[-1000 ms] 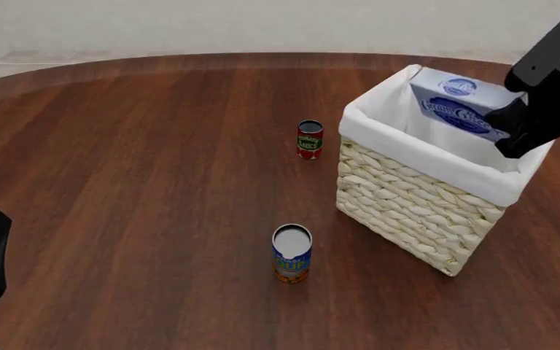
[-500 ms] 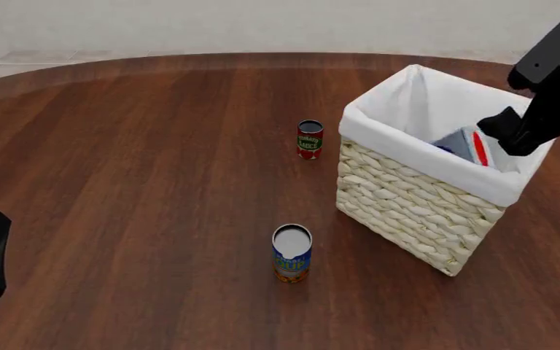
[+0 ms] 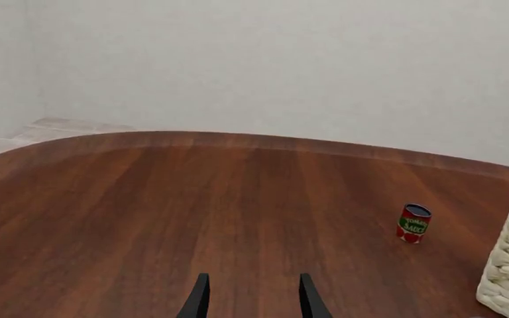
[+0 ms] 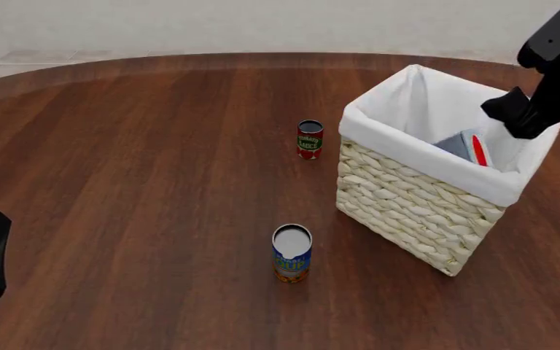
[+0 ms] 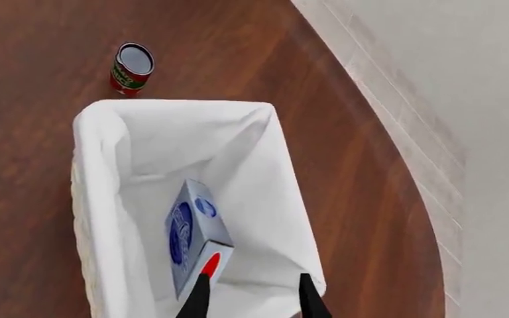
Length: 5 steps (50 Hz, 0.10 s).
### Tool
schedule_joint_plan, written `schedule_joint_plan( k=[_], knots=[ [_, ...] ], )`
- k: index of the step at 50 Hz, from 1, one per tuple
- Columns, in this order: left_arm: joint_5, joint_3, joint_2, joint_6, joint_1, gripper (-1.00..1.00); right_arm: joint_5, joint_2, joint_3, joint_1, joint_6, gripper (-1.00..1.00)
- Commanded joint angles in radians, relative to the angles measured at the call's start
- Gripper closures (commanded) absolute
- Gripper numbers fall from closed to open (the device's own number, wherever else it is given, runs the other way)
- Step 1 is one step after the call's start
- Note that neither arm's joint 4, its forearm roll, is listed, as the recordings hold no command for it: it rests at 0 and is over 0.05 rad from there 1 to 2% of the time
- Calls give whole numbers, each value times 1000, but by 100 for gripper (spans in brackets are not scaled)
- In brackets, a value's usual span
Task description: Pick up the cream cheese box, and put it in the basket.
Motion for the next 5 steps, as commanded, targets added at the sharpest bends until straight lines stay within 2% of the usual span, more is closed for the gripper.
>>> schedule_joint_plan(
  k=[1, 5],
  knots=[
    [0, 0, 0, 1, -1, -100, 24, -25, -34, 13, 12, -100],
    [0, 0, 0, 0, -1, -100, 33, -42, -40, 21, 15, -100]
  ],
)
